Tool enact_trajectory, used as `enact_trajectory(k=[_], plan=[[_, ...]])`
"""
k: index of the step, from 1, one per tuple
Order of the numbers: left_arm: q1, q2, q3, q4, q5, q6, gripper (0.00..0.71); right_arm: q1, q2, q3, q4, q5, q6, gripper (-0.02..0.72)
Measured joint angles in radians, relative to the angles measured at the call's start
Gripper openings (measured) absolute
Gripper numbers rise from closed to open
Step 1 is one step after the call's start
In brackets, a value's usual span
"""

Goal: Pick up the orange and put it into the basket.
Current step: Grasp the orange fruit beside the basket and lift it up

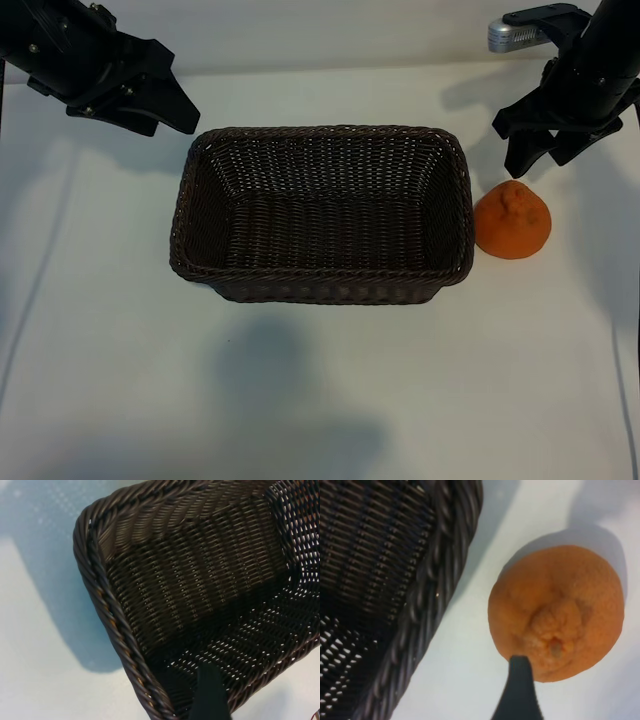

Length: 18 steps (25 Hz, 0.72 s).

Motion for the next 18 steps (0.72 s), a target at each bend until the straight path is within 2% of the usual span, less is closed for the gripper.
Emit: enact_trajectory(k=[18], plan=[[0.000, 0.000, 0.000, 0.000, 0.000, 0.000, 0.558, 0.000, 0.069, 0.000, 0.000, -0.012, 0.000, 0.554]])
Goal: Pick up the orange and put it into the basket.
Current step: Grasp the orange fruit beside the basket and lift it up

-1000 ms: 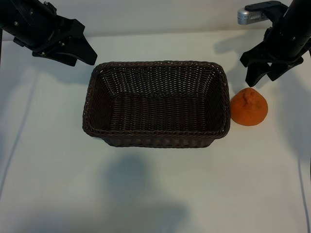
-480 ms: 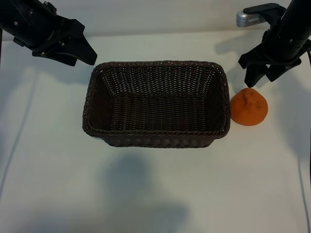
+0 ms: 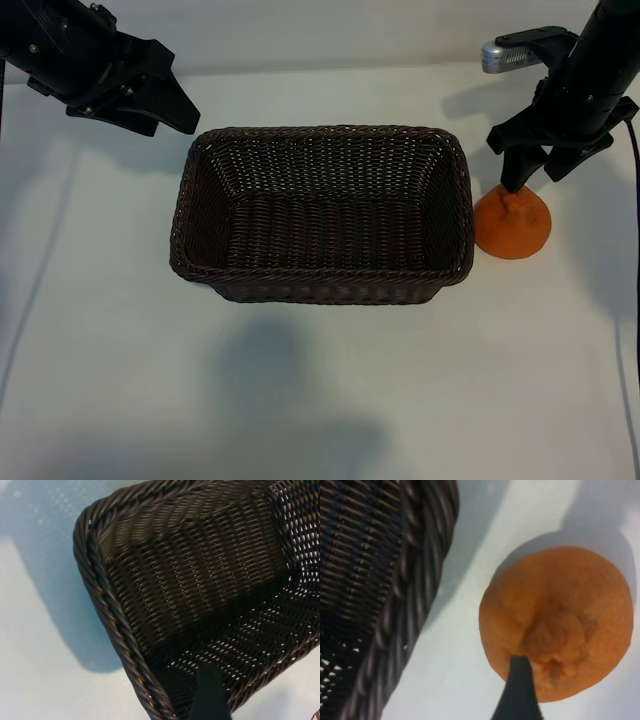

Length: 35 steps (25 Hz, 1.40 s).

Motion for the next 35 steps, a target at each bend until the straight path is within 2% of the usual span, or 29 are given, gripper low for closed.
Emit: enact_trajectory(k=[22, 23, 25, 28, 29, 31, 35], plan=[[0.000, 0.000, 0.000, 0.000, 0.000, -0.003, 0.558, 0.000, 0.092, 0.000, 0.037, -0.004, 0.000, 0.540], [0.000, 0.000, 0.000, 0.000, 0.000, -0.003, 0.558, 0.000, 0.095, 0.000, 0.037, -0.003, 0.000, 0.519], [0.000, 0.000, 0.000, 0.000, 0.000, -0.003, 0.558, 0.000, 0.098, 0.000, 0.037, 0.002, 0.000, 0.418], [0.000, 0.000, 0.000, 0.000, 0.000, -0.003, 0.558, 0.000, 0.098, 0.000, 0.037, 0.013, 0.000, 0.175], [0.000, 0.000, 0.000, 0.000, 0.000, -0.003, 0.558, 0.000, 0.098, 0.000, 0.037, 0.015, 0.000, 0.119], [0.000, 0.000, 0.000, 0.000, 0.000, -0.003, 0.558, 0.000, 0.093, 0.000, 0.037, 0.021, 0.000, 0.089], [0.000, 0.000, 0.000, 0.000, 0.000, -0.003, 0.558, 0.000, 0.068, -0.006, 0.036, 0.046, -0.001, 0.086]])
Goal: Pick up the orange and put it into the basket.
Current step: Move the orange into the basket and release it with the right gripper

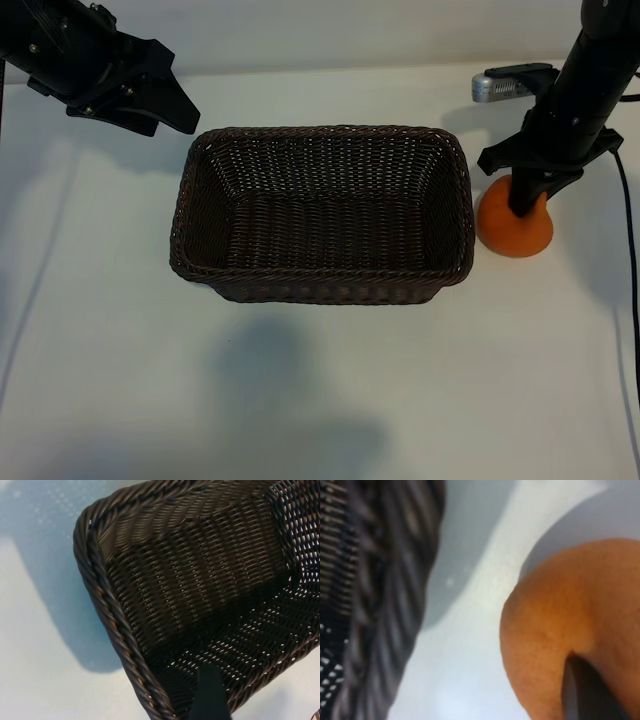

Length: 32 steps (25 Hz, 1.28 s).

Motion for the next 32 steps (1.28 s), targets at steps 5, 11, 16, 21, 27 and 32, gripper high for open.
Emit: enact_trajectory(k=[5, 11, 16, 21, 27, 32], plan=[[0.000, 0.000, 0.000, 0.000, 0.000, 0.000, 0.558, 0.000, -0.039, -0.048, -0.004, 0.008, 0.001, 0.083], [0.000, 0.000, 0.000, 0.000, 0.000, 0.000, 0.558, -0.003, -0.127, -0.053, -0.066, 0.020, 0.020, 0.083], [0.000, 0.000, 0.000, 0.000, 0.000, 0.000, 0.558, -0.010, -0.218, -0.053, -0.072, 0.020, 0.027, 0.083], [0.000, 0.000, 0.000, 0.000, 0.000, 0.001, 0.558, -0.010, -0.306, -0.053, -0.066, 0.024, 0.033, 0.083], [0.000, 0.000, 0.000, 0.000, 0.000, 0.003, 0.558, -0.010, -0.336, -0.053, -0.057, 0.024, 0.053, 0.082], [0.000, 0.000, 0.000, 0.000, 0.000, 0.003, 0.558, -0.010, -0.336, -0.053, 0.010, 0.024, 0.055, 0.079]])
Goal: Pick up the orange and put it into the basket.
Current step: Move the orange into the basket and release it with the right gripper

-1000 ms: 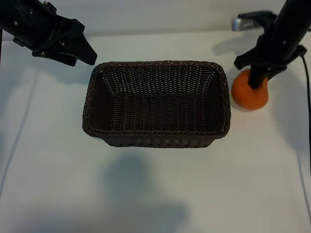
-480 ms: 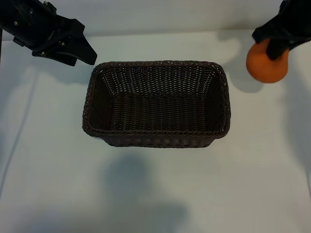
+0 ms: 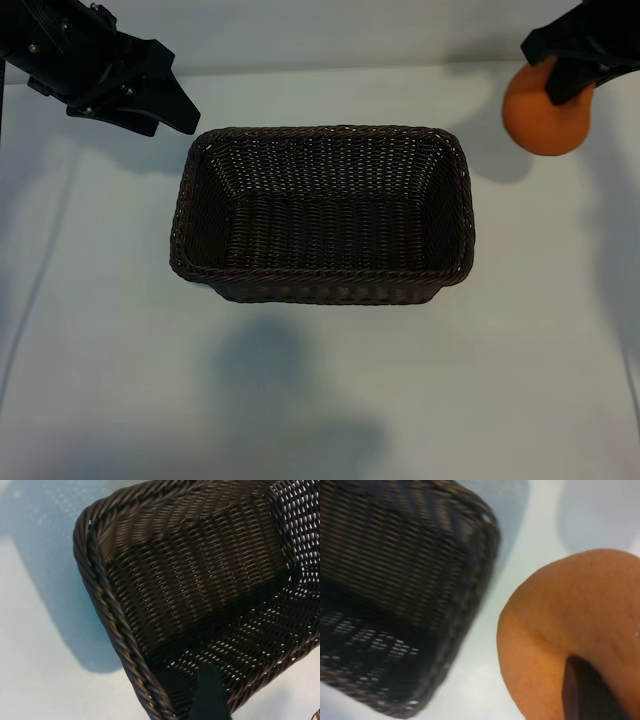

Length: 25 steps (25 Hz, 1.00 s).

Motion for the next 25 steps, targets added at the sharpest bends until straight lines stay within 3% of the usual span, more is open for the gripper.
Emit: enact_trajectory(k=[3, 12, 25], plan=[[0.000, 0.000, 0.000, 0.000, 0.000, 0.000, 0.558, 0.012, 0.000, 0.000, 0.032, 0.000, 0.000, 0.079], [0.000, 0.000, 0.000, -0.002, 0.000, 0.000, 0.558, 0.168, 0.000, 0.000, 0.041, -0.007, 0.031, 0.076], [0.000, 0.000, 0.000, -0.004, 0.000, -0.001, 0.558, 0.373, 0.120, 0.000, 0.083, -0.150, 0.077, 0.076]])
